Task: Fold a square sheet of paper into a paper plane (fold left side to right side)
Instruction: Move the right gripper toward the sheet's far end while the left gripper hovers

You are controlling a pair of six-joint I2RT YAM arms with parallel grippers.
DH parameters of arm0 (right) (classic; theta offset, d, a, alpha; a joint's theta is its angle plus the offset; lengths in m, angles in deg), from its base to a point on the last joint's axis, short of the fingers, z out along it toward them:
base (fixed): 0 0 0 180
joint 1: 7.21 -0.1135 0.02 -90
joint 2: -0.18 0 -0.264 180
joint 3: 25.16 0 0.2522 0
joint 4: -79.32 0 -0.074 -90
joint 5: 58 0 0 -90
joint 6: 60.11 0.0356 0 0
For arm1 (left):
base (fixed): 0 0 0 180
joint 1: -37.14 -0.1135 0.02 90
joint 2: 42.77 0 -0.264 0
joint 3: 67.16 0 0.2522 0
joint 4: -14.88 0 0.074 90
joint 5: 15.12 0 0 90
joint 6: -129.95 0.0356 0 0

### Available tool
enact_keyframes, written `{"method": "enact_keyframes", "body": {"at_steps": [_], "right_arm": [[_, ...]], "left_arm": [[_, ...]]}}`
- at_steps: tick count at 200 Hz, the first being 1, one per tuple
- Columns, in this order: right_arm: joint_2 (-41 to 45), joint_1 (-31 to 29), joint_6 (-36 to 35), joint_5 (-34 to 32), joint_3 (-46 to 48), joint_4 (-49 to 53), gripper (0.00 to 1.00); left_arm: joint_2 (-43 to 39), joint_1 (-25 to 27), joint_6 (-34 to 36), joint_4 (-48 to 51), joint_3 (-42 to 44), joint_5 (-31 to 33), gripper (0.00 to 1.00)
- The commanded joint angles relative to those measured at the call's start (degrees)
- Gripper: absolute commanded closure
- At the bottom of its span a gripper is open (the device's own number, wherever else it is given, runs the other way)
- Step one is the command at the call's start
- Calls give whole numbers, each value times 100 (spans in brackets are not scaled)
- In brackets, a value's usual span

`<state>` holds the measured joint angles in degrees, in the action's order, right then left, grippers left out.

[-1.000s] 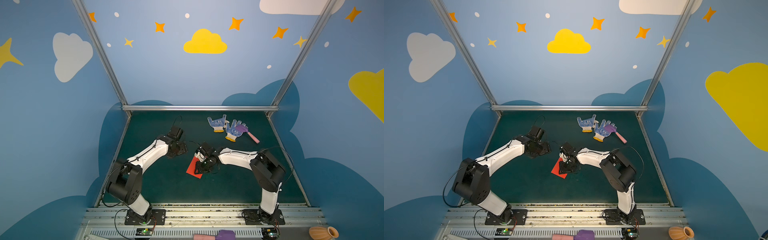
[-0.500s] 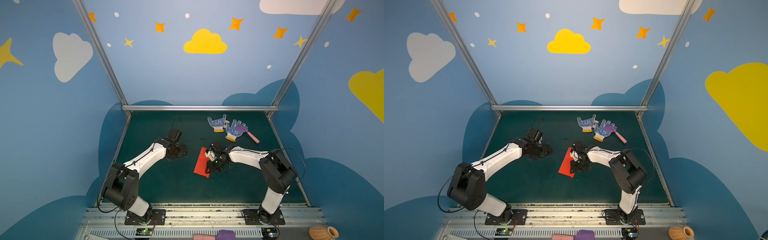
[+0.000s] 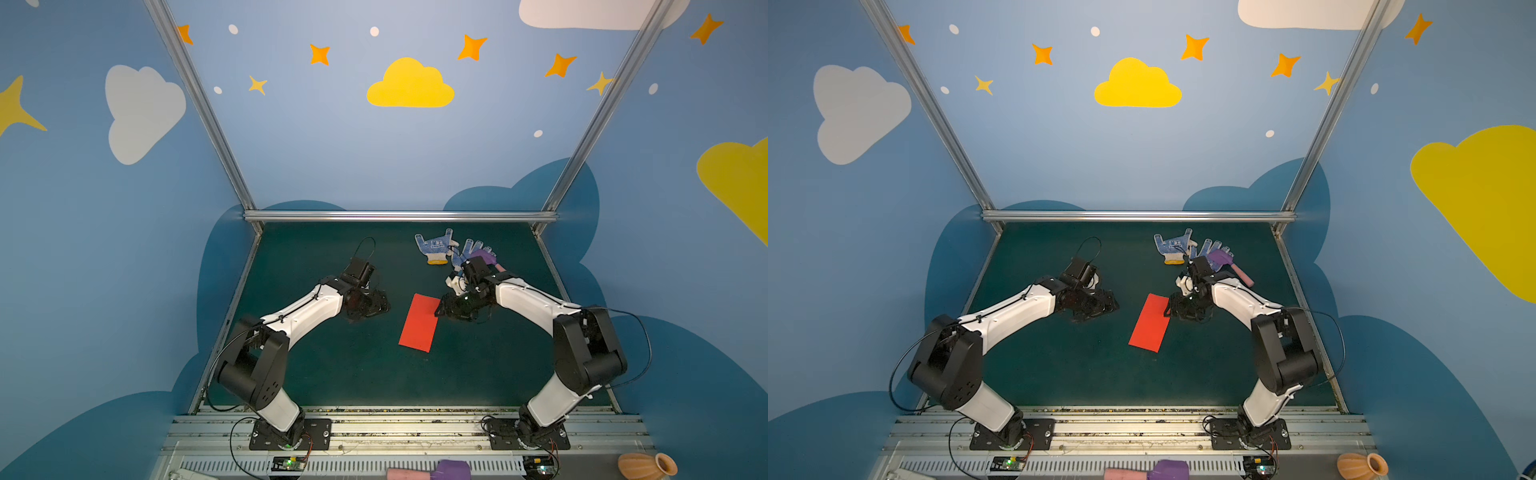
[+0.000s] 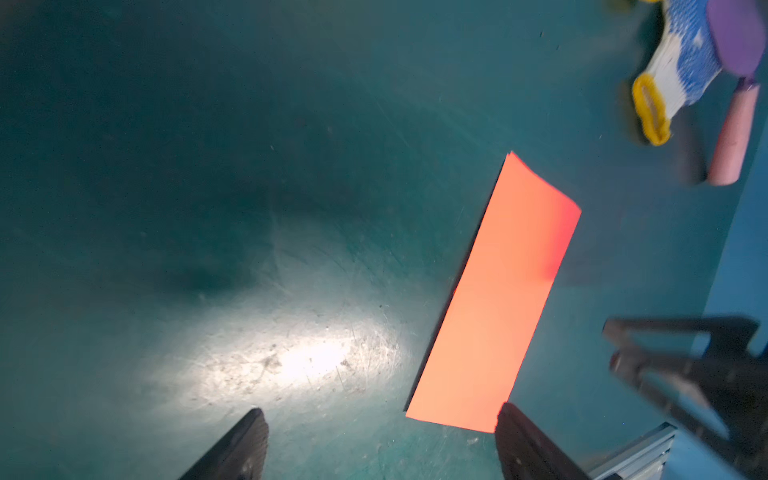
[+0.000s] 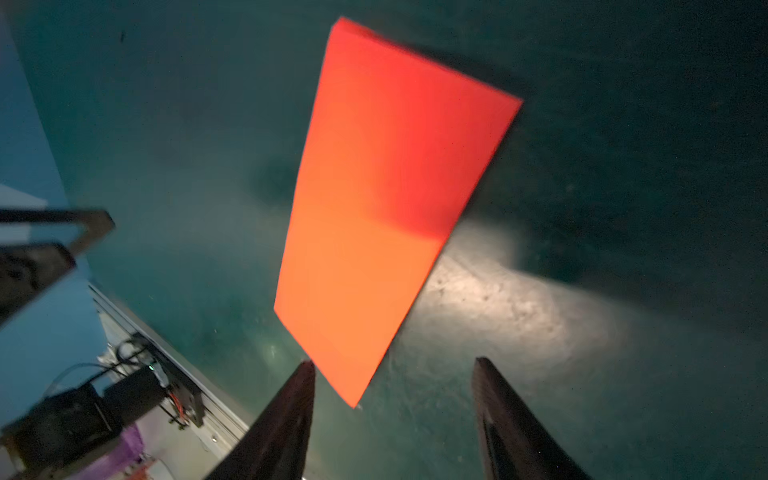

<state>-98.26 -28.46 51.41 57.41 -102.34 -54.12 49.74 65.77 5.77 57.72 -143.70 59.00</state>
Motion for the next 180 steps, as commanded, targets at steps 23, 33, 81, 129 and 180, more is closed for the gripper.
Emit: {"method": "enact_keyframes", "body": {"at_steps": [23, 33, 81, 129, 180], "right_arm": [[-807, 333, 98, 791, -715, -156, 40], [-1026, 375, -69, 880, -944, -31, 41], [-2108, 420, -797, 1218, -1943, 819, 54], [-2579, 236, -866, 1249, -2243, 851, 62], [-2977, -338, -967, 1332, -3043, 1158, 66]], "left_arm": [[-49, 130, -35, -93, 123, -2, 13], [-57, 146, -28, -80, 148, -6, 13], [-93, 188, -55, -75, 167, 17, 13], [-93, 240, -85, -55, 117, 25, 13], [-102, 293, -125, -52, 109, 71, 13]]}}
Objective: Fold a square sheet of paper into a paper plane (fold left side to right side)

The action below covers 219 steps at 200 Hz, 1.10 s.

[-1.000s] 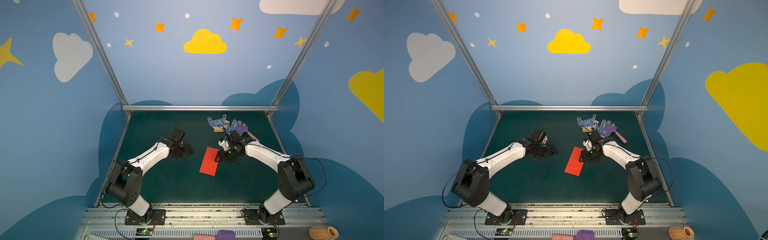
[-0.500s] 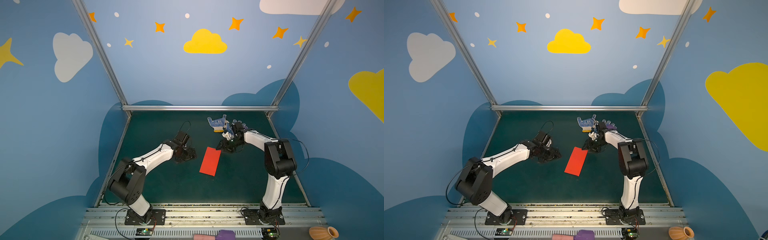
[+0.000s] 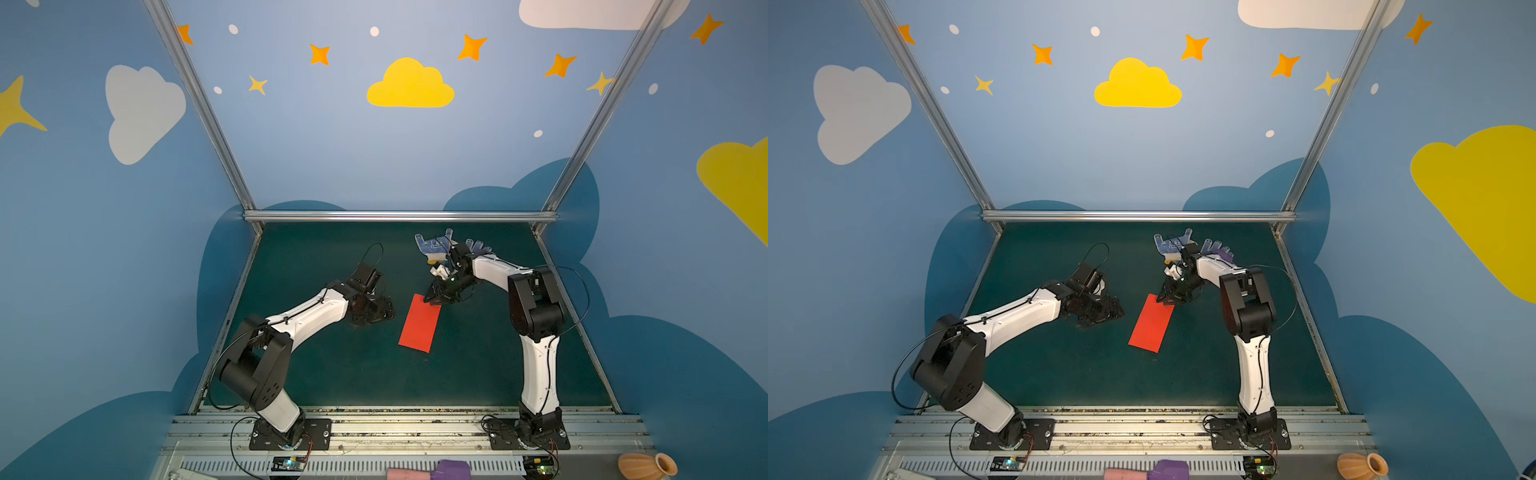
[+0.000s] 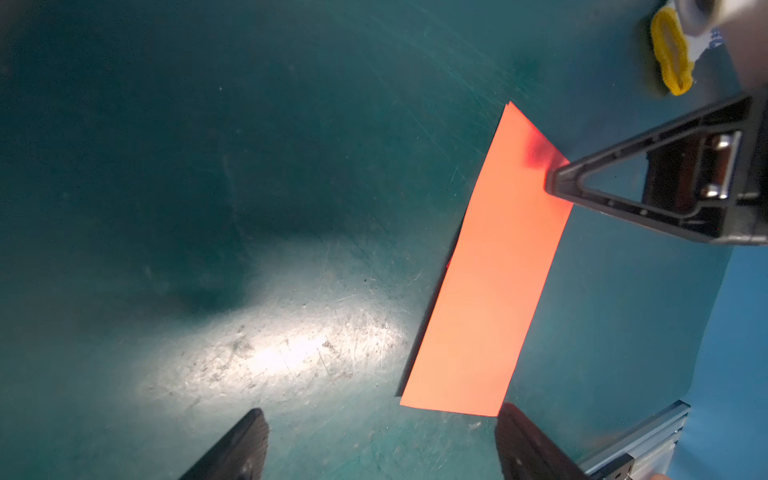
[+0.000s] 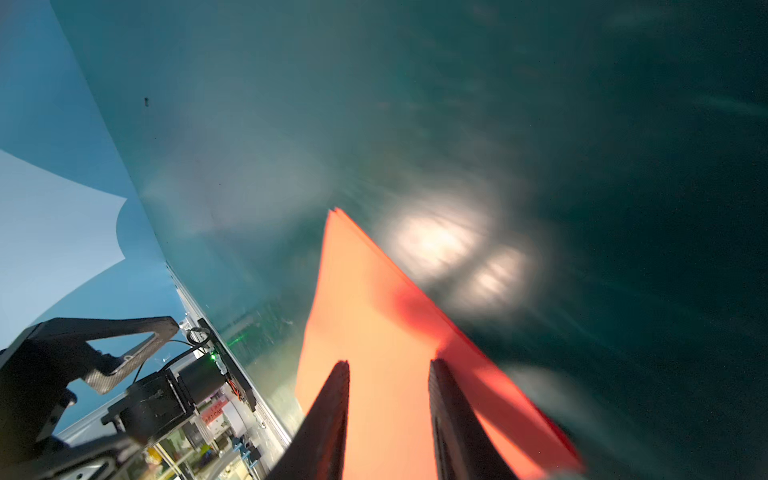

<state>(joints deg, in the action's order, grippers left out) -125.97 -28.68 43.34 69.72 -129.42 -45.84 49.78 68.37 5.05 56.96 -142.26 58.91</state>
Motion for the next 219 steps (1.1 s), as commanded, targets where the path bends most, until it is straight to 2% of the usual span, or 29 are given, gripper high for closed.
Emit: {"method": "enact_keyframes", "body": {"at_steps": [1, 31, 53, 87, 115, 162, 219], "right_arm": [[-207, -328, -168, 103, -345, 334, 66], [106, -623, -322, -106, -538, 585, 64], [809, -788, -279, -512, -189, 552, 56], [1817, -1229, -103, -1699, 723, 476, 46], [2195, -1964, 62, -3085, 1298, 529, 41], [1808, -3425, 210, -5305, 1360, 806, 29], [847, -4422, 108, -6947, 928, 1090, 20]], "left_arm": [[-110, 29, -57, 25, -35, 78, 13], [-220, 42, -161, 8, 8, 196, 13], [-393, -5, -227, 74, 21, 546, 13], [-827, -373, -497, 146, 146, 1007, 12], [-1063, -781, -462, 196, 202, 963, 9], [-1227, -1391, -292, 300, 219, 747, 8], [-1396, -1793, -215, 258, 364, 506, 8]]}}
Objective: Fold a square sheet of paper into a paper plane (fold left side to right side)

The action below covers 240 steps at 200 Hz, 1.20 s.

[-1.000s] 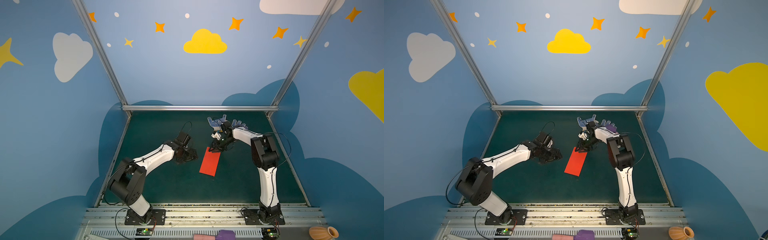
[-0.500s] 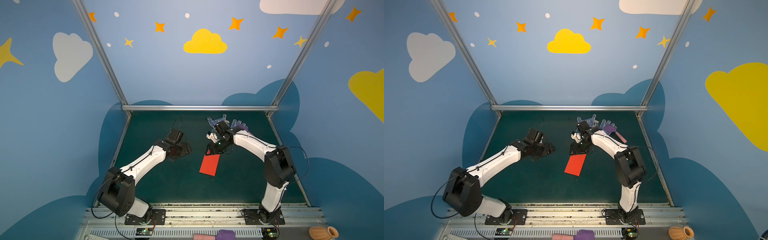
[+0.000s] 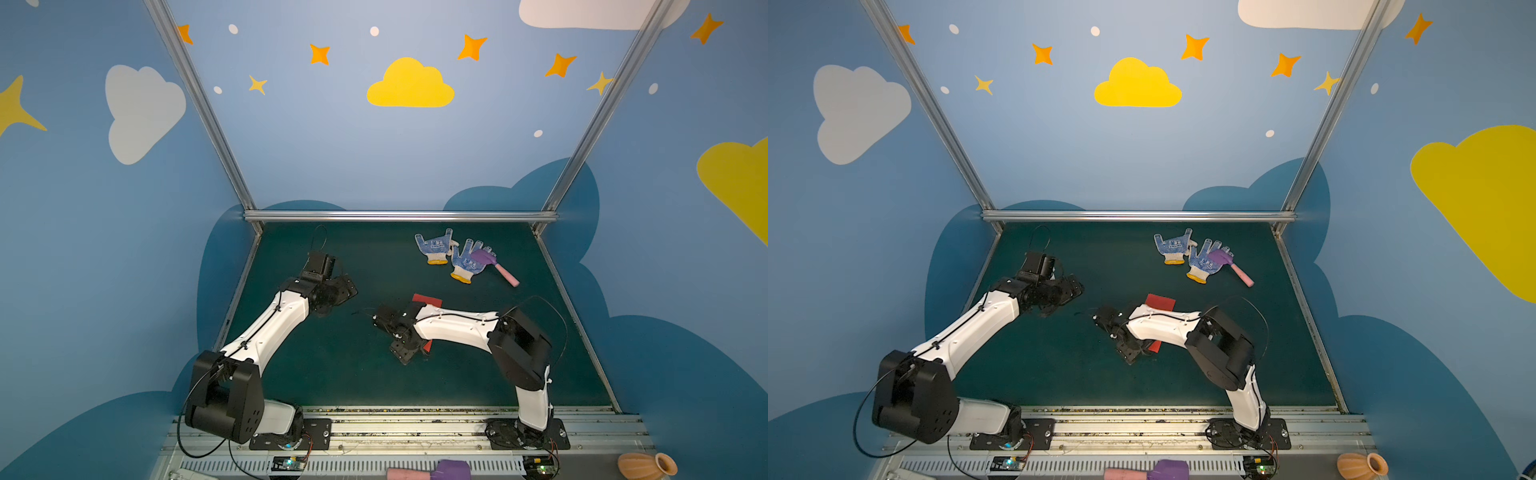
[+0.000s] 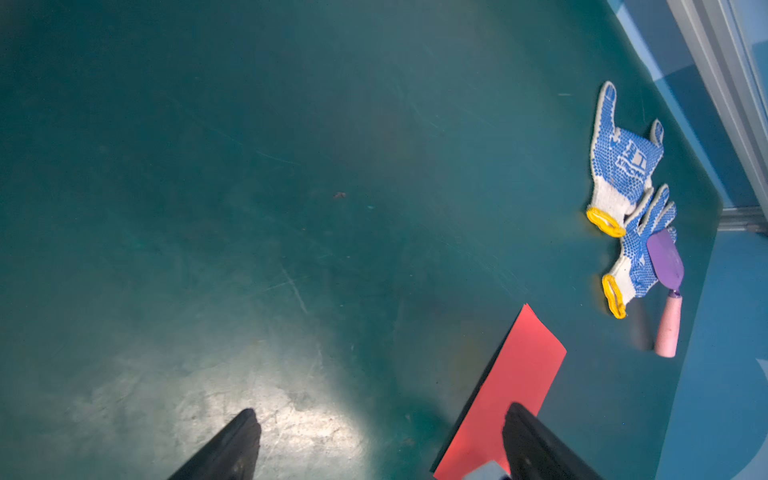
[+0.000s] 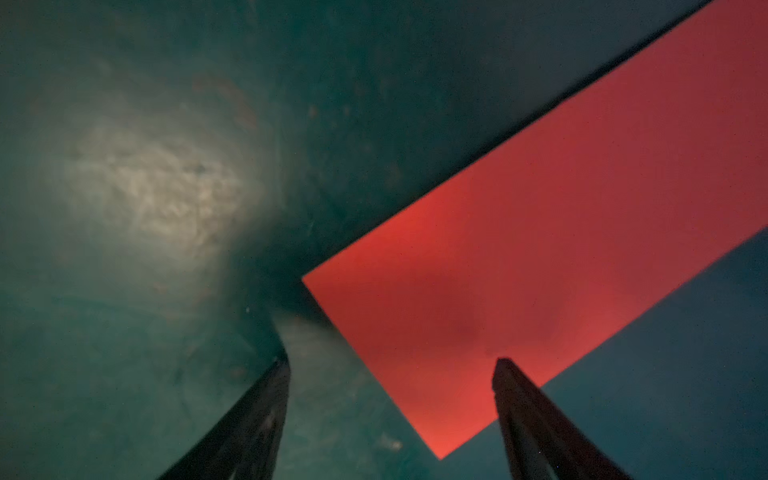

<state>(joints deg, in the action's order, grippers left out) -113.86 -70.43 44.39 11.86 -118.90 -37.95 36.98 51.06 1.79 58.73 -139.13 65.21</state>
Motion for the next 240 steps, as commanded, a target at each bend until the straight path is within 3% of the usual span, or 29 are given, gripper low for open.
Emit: {"method": "enact_keyframes", "body": {"at_steps": [1, 46, 98, 220, 240], "right_arm": [[-378, -258, 6, -1200, -127, 308, 20], [-788, -550, 220, -2299, -178, 445, 19], [-826, -555, 353, -2621, -1, 369, 27], [-618, -283, 294, -2523, 174, 214, 100], [-437, -167, 279, -2469, 200, 183, 100]], "left_arm": [[-116, -63, 104, 74, 58, -127, 8], [-135, -99, 95, 15, 118, -202, 8], [-113, -103, 106, -19, 81, -210, 8], [-64, -99, 141, -205, 101, -709, 8], [-63, -99, 151, -200, 100, -716, 8]]}}
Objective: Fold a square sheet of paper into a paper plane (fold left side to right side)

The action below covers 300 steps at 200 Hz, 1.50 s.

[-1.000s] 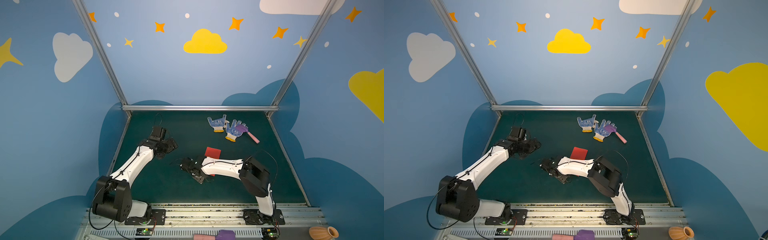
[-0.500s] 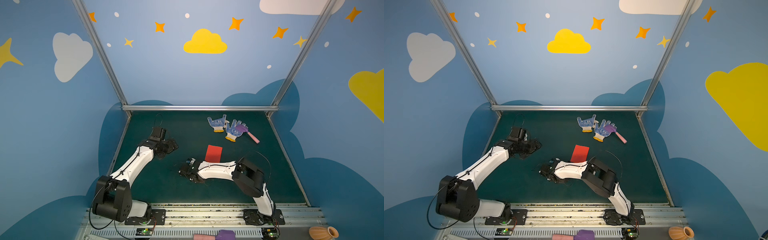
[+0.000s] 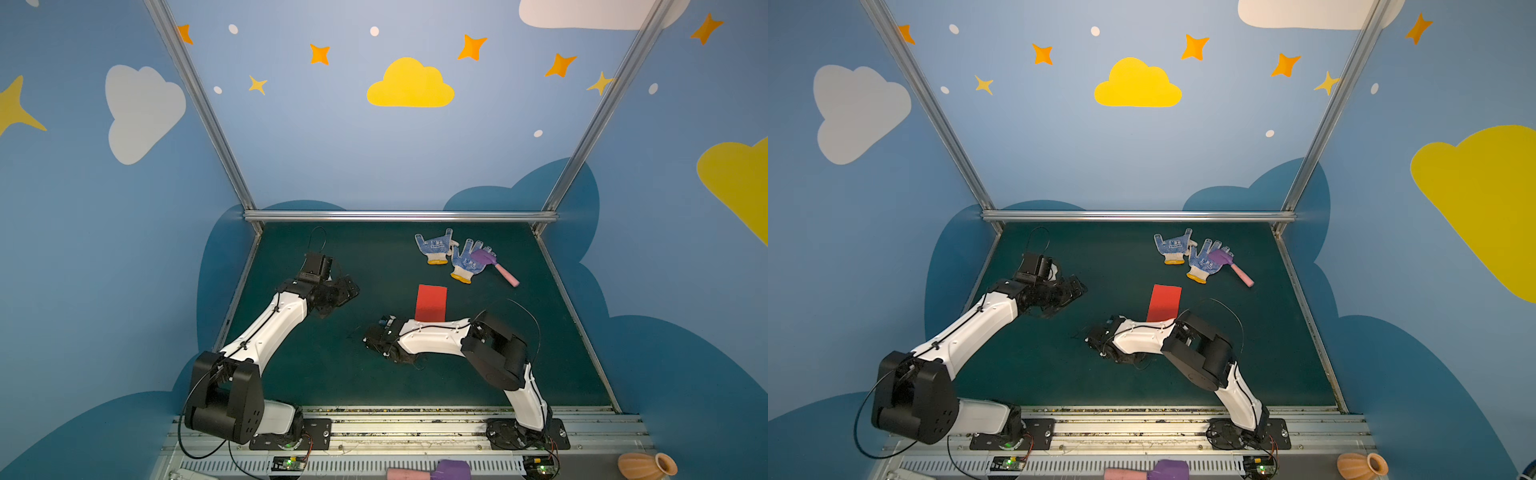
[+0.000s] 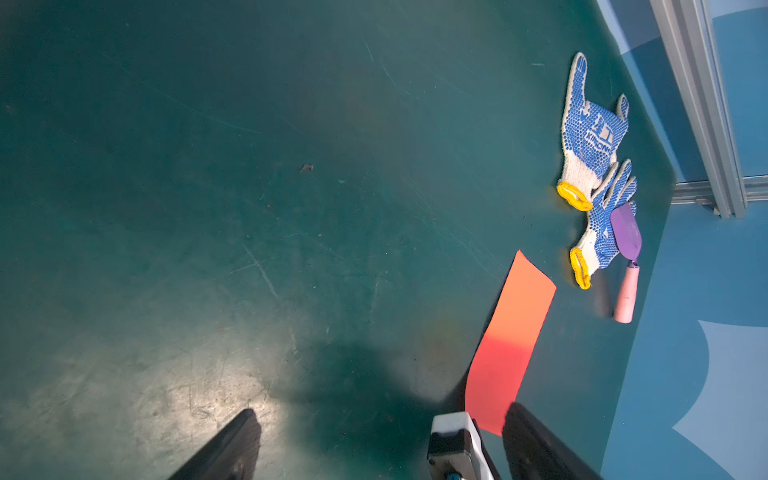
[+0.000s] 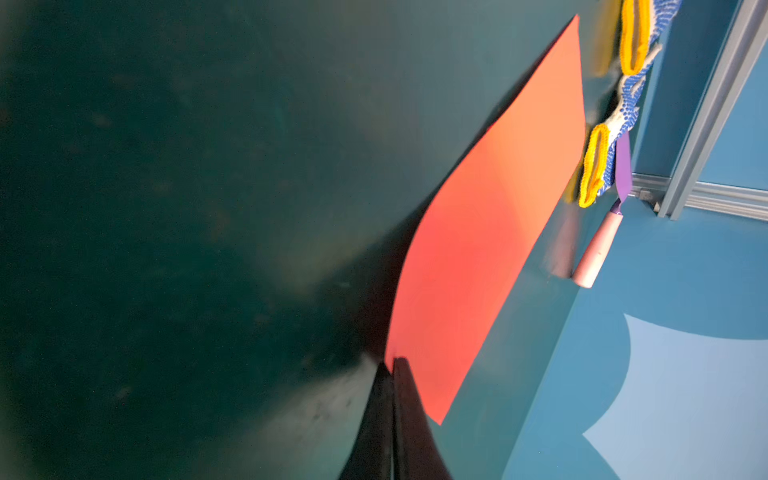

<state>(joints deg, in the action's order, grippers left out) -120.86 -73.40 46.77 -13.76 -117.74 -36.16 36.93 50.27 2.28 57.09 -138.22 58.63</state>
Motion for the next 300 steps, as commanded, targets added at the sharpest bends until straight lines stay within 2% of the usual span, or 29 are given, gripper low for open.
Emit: {"method": "enact_keyframes", "body": {"at_steps": [1, 34, 93, 127, 157, 181, 198, 211, 219, 259, 282, 300], "right_arm": [[272, 140, 38, 93, 90, 4, 100], [816, 283, -83, 395, 154, -133, 100], [1806, 335, -230, 1849, 392, -564, 100], [2223, 340, -185, 2621, 880, -1011, 100], [2591, 431, 145, 2802, 1385, -1240, 100], [2900, 1028, 489, 3198, 1654, -1343, 100], [3094, 1649, 569, 3572, 1747, -1475, 71], [3181, 2174, 604, 3895, 1757, -1583, 55], [3200, 2530, 622, 4192, 1744, -1662, 51], [2904, 4168, 851, 5893, 1703, -2181, 46], [2622, 4750, 1040, 6775, 1752, -2556, 46], [2478, 5018, 1178, 7183, 1864, -2842, 46]], "left_arm": [[-59, -21, 103, -34, 8, -56, 8], [-110, -22, 118, -31, 17, -93, 8], [-216, 35, 102, -29, 92, -218, 8], [-227, 211, 54, -97, 166, -277, 8], [-135, 458, 19, -113, 124, -226, 8], [-56, 672, 2, -140, 77, -163, 7], [52, 788, -21, -165, 36, -163, 7], [131, 869, -12, -157, 6, -125, 7], [153, 910, -8, -161, -1, -111, 7], [193, 1003, -25, -127, -9, -75, 7], [209, 1023, 0, -103, -49, -45, 7], [245, 1027, 7, -77, -79, -39, 7]]}}
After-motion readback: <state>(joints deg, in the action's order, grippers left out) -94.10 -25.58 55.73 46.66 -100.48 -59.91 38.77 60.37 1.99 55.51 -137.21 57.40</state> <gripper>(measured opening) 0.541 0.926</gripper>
